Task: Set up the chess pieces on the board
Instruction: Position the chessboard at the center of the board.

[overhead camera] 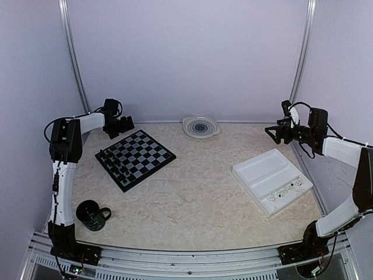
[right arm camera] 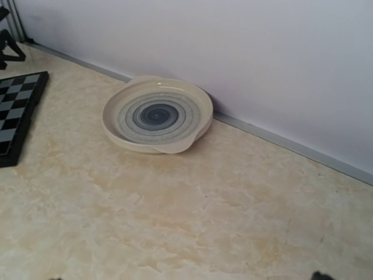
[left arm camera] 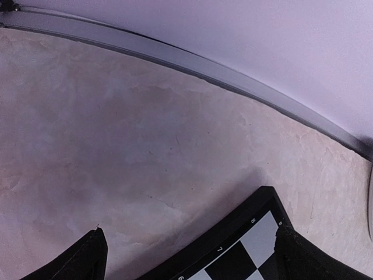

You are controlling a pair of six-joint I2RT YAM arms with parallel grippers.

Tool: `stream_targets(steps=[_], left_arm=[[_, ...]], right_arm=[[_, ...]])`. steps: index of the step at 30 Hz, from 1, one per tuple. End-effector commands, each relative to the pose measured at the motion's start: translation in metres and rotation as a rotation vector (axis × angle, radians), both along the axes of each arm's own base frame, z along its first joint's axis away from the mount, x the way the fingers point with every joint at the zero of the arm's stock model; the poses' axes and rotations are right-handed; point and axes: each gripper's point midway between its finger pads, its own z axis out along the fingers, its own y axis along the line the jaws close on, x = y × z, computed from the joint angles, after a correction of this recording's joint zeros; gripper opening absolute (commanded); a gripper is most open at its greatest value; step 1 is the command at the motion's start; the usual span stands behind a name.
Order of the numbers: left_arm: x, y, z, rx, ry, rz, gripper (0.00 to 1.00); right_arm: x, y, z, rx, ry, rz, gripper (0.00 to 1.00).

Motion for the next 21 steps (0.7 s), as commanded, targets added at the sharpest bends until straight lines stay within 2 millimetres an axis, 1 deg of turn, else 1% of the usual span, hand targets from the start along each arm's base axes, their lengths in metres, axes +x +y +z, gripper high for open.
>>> stream_targets(steps=[1, 4, 8, 11, 15, 18, 21], left_arm=[[0.001, -0.009, -0.011, 0.007, 0.016, -0.075, 0.99], [0.000, -0.014, -0.015, 0.018, 0.034, -0.115, 0.99], [-0.006, -0.021, -0.031, 0.012, 0.080, -0.177, 0.99], [-0.010, -0.026, -0.036, 0.005, 0.103, -0.208, 0.99], [-0.021, -0.034, -0.050, -0.015, 0.150, -0.261, 0.99], [-0.028, -0.045, -0.053, -0.063, 0.160, -0.305, 0.97], [-0.034, -0.058, -0.046, -0.125, 0.157, -0.343, 0.94]], right_arm=[[-0.001, -0.003, -0.007, 0.017, 0.018, 0.009, 0.92], [-0.001, -0.002, -0.009, 0.017, 0.021, 0.012, 0.92], [-0.001, -0.002, -0.012, 0.020, 0.030, 0.015, 0.92], [-0.001, -0.001, -0.013, 0.021, 0.033, 0.018, 0.92], [-0.001, -0.001, -0.014, 0.022, 0.036, 0.019, 0.92], [-0.001, -0.001, -0.013, 0.023, 0.035, 0.021, 0.92], [-0.001, -0.001, -0.013, 0.022, 0.033, 0.019, 0.92]])
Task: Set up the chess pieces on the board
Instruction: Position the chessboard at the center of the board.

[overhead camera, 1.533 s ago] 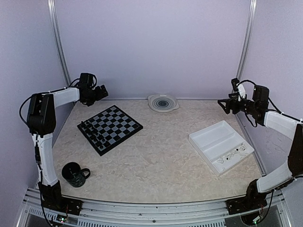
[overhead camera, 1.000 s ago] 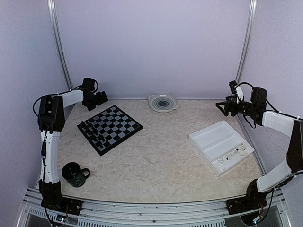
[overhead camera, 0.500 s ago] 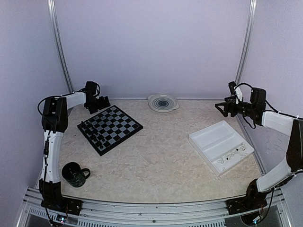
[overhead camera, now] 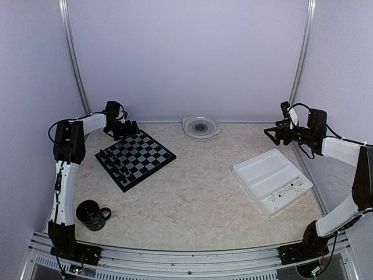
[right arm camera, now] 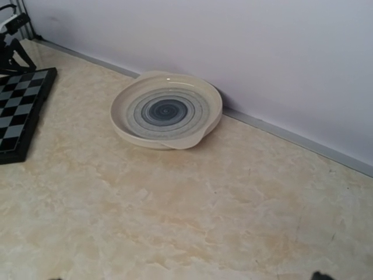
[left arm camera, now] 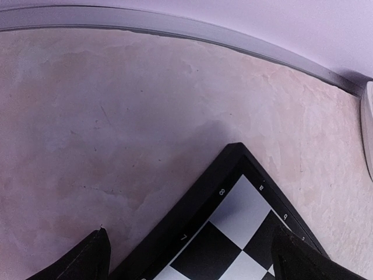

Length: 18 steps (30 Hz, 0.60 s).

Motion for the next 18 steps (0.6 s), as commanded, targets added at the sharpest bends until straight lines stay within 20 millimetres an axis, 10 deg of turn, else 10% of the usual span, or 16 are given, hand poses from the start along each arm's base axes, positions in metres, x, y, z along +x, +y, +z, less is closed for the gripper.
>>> stream_targets(steps=[1, 8, 18], left_arm=[[-0.027, -0.029, -0.020, -0.100, 0.105, -0.101, 0.94], [-0.063, -0.060, -0.013, -0.098, 0.146, -0.160, 0.93], [-0.151, -0.154, -0.026, -0.007, 0.259, -0.381, 0.90]], right_arm=[[0.000, -0.005, -0.006, 0.010, 0.014, -0.004, 0.92], [-0.002, -0.003, -0.004, 0.017, 0.014, 0.007, 0.92], [-0.005, 0.000, 0.000, 0.032, 0.012, 0.025, 0.91]])
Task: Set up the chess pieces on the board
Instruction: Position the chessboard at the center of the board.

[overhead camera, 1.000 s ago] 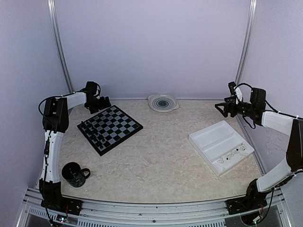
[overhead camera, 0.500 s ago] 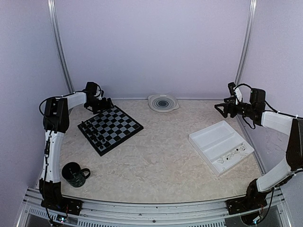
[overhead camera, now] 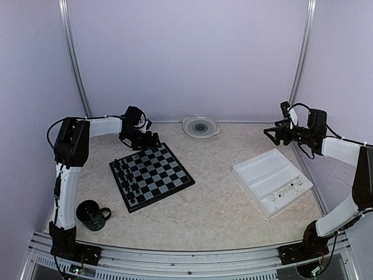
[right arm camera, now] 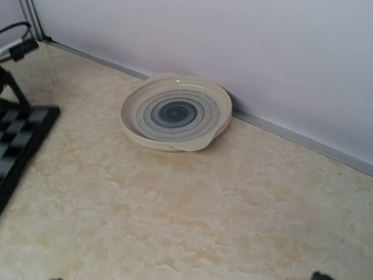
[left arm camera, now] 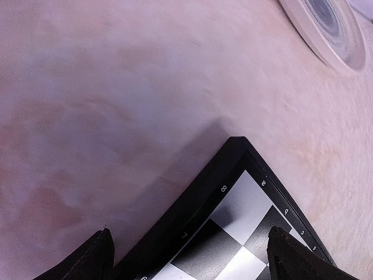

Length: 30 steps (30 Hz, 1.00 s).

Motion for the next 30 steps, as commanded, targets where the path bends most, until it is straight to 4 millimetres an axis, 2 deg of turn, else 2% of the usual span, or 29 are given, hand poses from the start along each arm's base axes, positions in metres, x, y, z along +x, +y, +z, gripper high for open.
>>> stream_targets(steps=[1, 5, 10, 13, 16, 20, 22, 23, 24, 25, 26, 27, 28, 29, 30], left_arm=[[-0.076, -0.055, -0.024, 0.026, 0.172, -0.160, 0.89], [-0.106, -0.092, -0.027, 0.043, 0.197, -0.254, 0.86], [-0.130, -0.120, -0.017, 0.055, 0.187, -0.329, 0.86], [-0.132, -0.128, 0.002, 0.050, 0.162, -0.347, 0.86], [-0.123, -0.129, 0.028, 0.052, 0.100, -0.329, 0.85], [-0.101, -0.133, 0.089, 0.045, -0.075, -0.289, 0.86], [-0.096, -0.138, 0.131, 0.027, -0.214, -0.274, 0.86], [-0.095, -0.142, 0.147, 0.020, -0.286, -0.271, 0.87], [-0.099, -0.145, 0.172, 0.006, -0.383, -0.267, 0.87], [-0.106, -0.152, 0.185, -0.004, -0.468, -0.275, 0.87], [-0.117, -0.157, 0.204, -0.015, -0.566, -0.284, 0.87], [-0.132, -0.166, 0.216, -0.010, -0.674, -0.300, 0.87], [-0.159, -0.164, 0.230, -0.009, -0.801, -0.318, 0.91], [-0.182, -0.163, 0.254, -0.044, -0.935, -0.328, 0.97], [-0.203, -0.160, 0.268, -0.097, -1.025, -0.333, 0.99]], right_arm=[[-0.002, -0.003, -0.001, 0.017, 0.007, 0.002, 0.91], [-0.002, -0.003, -0.002, 0.022, 0.015, 0.006, 0.91], [-0.002, -0.002, -0.004, 0.026, 0.020, 0.009, 0.91], [-0.002, -0.003, -0.004, 0.025, 0.020, 0.005, 0.91], [-0.001, -0.004, -0.006, 0.021, 0.023, -0.002, 0.91], [0.002, -0.009, 0.000, -0.024, 0.007, -0.025, 0.92], [0.000, -0.010, 0.008, -0.069, -0.006, -0.019, 0.92], [-0.003, -0.010, 0.011, -0.100, -0.018, -0.006, 0.91], [-0.008, -0.009, 0.010, -0.137, -0.024, 0.016, 0.89], [-0.015, -0.008, 0.009, -0.173, -0.031, 0.039, 0.87], [-0.022, -0.007, 0.005, -0.216, -0.038, 0.067, 0.87], [-0.031, -0.006, -0.001, -0.254, -0.031, 0.093, 0.87], [-0.038, -0.007, -0.006, -0.293, -0.015, 0.104, 0.86], [-0.045, -0.008, -0.011, -0.331, 0.006, 0.123, 0.85], [-0.055, -0.008, -0.018, -0.372, 0.033, 0.155, 0.82]])
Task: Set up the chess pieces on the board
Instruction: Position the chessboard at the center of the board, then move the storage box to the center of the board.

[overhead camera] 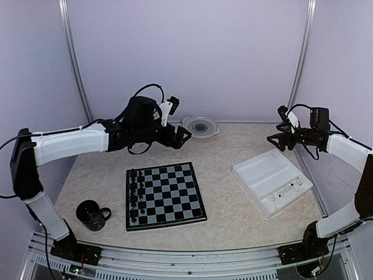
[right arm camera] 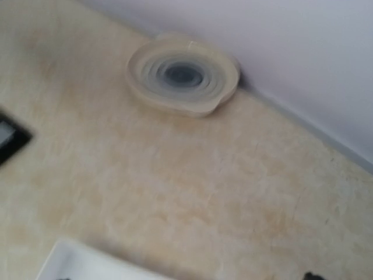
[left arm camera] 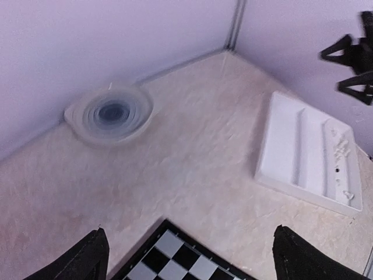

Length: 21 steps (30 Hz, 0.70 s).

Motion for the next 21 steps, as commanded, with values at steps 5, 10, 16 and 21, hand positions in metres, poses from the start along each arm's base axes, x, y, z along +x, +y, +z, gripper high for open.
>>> stream_targets(steps=[5, 10, 16, 21], left_arm=[[-0.084, 0.016, 0.116, -0.304, -0.457, -0.043, 0.99], [-0.072, 0.006, 0.098, -0.208, -0.365, -0.010, 0.99], [-0.070, -0.002, 0.085, -0.182, -0.324, -0.026, 0.99], [-0.069, 0.000, 0.085, -0.178, -0.327, -0.017, 0.99]], right_arm=[[-0.094, -0.014, -0.068, -0.447, 0.154, 0.281, 0.65], [-0.117, -0.029, -0.101, -0.648, 0.189, 0.340, 0.55], [-0.128, -0.030, -0.133, -0.829, 0.208, 0.411, 0.48], [-0.141, -0.020, -0.153, -0.878, 0.248, 0.500, 0.46]])
